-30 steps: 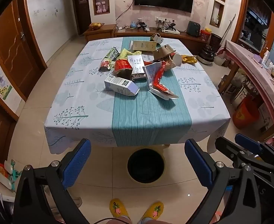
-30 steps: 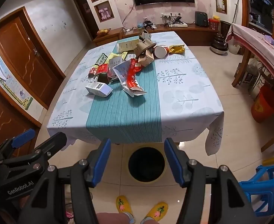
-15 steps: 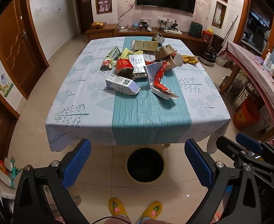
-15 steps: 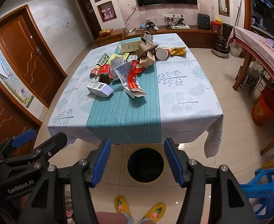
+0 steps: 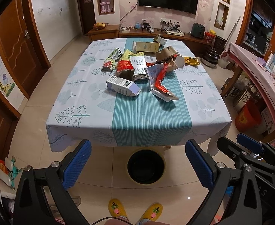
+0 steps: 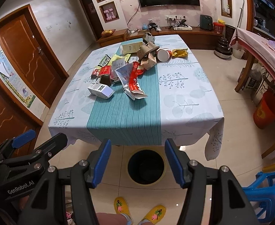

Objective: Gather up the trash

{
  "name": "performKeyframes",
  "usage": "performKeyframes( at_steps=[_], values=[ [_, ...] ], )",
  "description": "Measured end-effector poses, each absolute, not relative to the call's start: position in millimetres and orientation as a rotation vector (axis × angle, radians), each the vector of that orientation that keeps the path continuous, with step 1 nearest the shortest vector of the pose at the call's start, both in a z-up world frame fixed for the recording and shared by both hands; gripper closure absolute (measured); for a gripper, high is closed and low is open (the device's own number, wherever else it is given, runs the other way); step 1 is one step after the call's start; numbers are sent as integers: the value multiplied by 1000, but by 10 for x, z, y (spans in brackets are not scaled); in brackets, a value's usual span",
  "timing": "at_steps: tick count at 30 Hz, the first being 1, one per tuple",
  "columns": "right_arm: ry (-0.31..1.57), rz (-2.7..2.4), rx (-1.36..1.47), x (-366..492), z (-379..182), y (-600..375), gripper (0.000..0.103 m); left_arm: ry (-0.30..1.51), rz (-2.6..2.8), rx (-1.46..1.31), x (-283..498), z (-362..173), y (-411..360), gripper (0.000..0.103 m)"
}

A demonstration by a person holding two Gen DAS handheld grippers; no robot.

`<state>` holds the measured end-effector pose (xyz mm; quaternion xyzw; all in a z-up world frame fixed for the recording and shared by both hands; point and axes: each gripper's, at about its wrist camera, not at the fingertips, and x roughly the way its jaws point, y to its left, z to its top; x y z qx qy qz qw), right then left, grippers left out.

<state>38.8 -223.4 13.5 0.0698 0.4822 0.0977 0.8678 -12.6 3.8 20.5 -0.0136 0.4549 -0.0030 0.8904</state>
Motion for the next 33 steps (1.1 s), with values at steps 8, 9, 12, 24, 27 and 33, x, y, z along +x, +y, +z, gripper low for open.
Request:
performKeyframes(
  at_steps=[8,9,12,24,27,33],
  values=[
    [1004,222,143,464,209,-2220,43,945,21,-35,-82,242,52,4],
    [1003,225,143,482,213,-2217,43,944,24,-35,-77,252,57,4],
    [997,234,141,515,221,-2213,43,940,33,-35,-65,258,42,4],
    [973,270,138,623,244,-2216,43,918,71,-30,6,381,62,4],
    [965,280,137,643,266,-2208,43,910,85,-29,13,419,78,4],
    [964,287,141,715,275,-2182,43,905,78,-29,77,458,116,4]
  ],
)
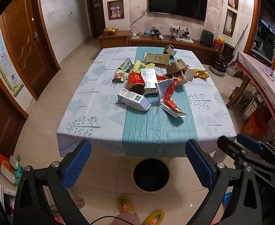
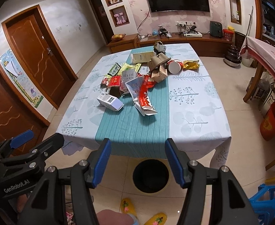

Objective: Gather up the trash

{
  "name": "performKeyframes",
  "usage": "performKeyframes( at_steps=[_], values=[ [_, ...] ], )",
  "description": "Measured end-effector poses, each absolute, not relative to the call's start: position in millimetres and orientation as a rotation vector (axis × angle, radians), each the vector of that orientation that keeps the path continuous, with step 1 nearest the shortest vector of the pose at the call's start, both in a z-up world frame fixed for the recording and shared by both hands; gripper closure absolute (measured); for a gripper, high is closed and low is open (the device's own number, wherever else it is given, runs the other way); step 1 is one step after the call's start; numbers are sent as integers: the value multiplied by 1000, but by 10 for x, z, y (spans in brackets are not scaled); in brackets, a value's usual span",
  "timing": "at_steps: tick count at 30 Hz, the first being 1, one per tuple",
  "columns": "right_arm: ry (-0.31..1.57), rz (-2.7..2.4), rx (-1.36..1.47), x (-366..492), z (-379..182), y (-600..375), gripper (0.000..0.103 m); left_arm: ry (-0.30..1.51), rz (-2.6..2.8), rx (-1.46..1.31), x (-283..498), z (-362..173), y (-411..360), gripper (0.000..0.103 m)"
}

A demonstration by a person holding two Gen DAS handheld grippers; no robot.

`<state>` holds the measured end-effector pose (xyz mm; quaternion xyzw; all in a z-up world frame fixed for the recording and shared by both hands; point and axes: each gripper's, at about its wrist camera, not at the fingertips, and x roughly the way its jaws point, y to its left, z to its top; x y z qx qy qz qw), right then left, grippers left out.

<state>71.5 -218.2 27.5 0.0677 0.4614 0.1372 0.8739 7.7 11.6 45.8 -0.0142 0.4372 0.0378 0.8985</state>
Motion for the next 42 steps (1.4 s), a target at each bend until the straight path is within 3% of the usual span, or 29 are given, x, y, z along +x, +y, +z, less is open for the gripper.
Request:
performKeyframes(
  at_steps=[7,16,27,40,42],
  values=[
    [967,281,142,916,247,-2073,43,884,54,-4,404,464,205,4],
    [994,220,178,1436,125,-1999,43,997,31,-41,1216,209,490,4],
    [1067,193,196,2143,-246,-1810,43,1254,115,-270,2226,-612,875,4],
    [1142,244,156,2788,-647,-1718,43,1405,220,-433,2891,-1376,994,3],
    [1147,271,128,2887,-705,-1687,37,1399,210,-444,2938,-1410,994,3]
  ],
)
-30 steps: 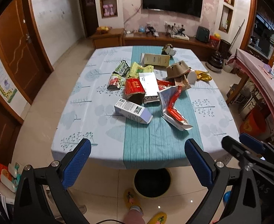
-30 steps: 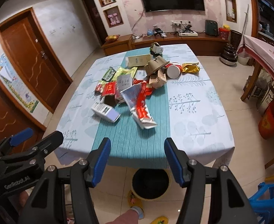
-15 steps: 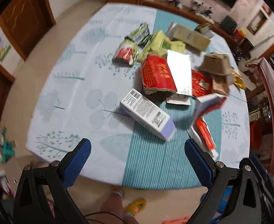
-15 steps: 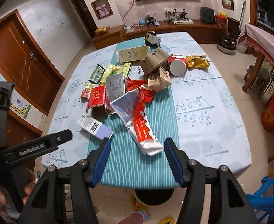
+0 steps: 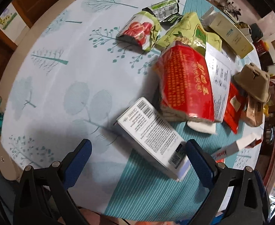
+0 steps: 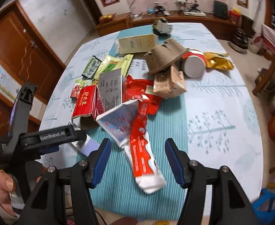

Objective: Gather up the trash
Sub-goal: 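Grasp the white-lavender carton with the left tool while the right grasps the red-white wrapper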

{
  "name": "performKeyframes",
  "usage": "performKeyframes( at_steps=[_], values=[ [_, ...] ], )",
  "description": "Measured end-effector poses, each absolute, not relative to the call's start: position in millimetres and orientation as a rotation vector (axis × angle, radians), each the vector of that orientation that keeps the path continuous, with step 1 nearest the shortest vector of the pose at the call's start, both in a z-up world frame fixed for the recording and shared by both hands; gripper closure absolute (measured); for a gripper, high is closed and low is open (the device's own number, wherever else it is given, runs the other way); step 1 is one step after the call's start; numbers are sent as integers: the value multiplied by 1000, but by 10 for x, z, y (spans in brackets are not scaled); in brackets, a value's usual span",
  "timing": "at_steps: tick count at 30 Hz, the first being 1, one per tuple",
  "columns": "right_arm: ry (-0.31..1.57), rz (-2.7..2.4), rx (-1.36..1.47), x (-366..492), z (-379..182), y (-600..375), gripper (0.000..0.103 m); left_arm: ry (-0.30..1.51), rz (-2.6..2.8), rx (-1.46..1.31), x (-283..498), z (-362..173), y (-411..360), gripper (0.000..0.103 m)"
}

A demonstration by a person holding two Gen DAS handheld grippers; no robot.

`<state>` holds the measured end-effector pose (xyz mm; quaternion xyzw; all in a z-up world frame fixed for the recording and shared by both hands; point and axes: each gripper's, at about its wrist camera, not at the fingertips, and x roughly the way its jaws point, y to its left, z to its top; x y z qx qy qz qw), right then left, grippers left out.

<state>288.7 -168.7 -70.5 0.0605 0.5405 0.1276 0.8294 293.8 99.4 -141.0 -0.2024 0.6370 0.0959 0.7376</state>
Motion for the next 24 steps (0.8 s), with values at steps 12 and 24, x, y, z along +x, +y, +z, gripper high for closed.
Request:
performKeyframes(
  at_steps=[12,24],
  values=[
    [1161,417,-16,3359,-1048,-1433,32,1411,124,-410,3047,-1481,1087,30],
    [1243,415,68,3546,-1358,-1287,32,1480,121,-395,3027,-1530,1406,30]
  ],
)
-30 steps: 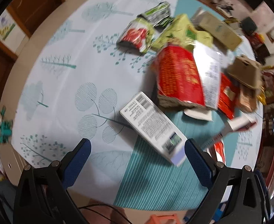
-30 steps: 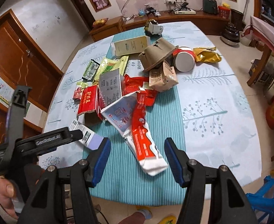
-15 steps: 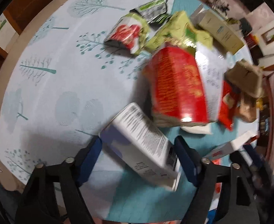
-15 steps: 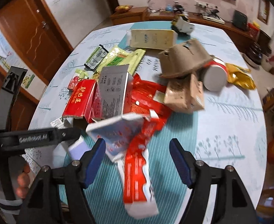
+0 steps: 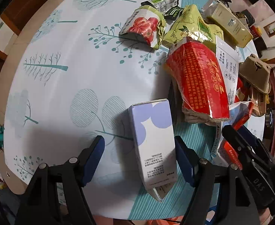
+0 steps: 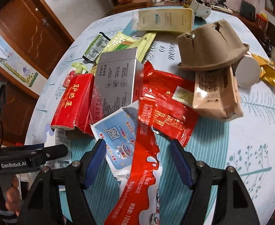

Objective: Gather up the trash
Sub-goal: 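Grasp the white-lavender carton with the left tool while the right grasps the red-white wrapper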

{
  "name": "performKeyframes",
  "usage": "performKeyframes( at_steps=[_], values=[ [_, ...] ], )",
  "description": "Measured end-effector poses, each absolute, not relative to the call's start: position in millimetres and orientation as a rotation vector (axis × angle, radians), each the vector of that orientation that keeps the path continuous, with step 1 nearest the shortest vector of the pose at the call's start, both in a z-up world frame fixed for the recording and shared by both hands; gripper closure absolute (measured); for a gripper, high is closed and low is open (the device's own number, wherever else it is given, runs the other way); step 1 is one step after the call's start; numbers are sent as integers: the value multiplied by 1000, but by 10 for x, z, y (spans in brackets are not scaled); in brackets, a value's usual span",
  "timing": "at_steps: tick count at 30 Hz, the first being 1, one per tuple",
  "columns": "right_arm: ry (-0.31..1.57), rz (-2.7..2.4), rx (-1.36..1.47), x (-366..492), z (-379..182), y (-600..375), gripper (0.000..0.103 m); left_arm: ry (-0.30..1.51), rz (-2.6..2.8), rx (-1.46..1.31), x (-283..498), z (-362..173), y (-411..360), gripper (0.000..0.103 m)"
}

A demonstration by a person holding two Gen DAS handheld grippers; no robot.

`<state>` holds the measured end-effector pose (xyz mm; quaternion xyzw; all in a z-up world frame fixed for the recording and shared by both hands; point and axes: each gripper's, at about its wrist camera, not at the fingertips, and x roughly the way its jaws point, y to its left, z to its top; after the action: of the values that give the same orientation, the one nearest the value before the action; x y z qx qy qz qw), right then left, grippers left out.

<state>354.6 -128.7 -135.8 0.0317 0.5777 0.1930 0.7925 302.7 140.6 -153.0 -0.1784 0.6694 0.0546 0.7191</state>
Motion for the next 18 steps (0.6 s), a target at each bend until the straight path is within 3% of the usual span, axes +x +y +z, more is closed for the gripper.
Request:
performKeyframes(
  at_steps=[7,10,12,14,17,18],
  values=[
    [1288,388,154,3530,-1385,-1403,33,1549,146,-248,3227,-1601,1151,24],
    [1299,388,199,3499,-1394,-1436,51,1560,155,-158,3296,-1644,987,20],
    [1320,397,252,3470,-1420,-1477,73,1538,146,-145,3297,-1633,953,20],
    [1331,398,279,3417,-1443,-1503,74,1525,145,-136,3289,-1621,946,21],
    [1328,405,287,3325,-1450,-1499,75,1497,140,-130,3237,-1575,913,38],
    [1323,405,287,3299,-1445,-1488,75,1484,134,-122,3227,-1547,914,53]
  ],
)
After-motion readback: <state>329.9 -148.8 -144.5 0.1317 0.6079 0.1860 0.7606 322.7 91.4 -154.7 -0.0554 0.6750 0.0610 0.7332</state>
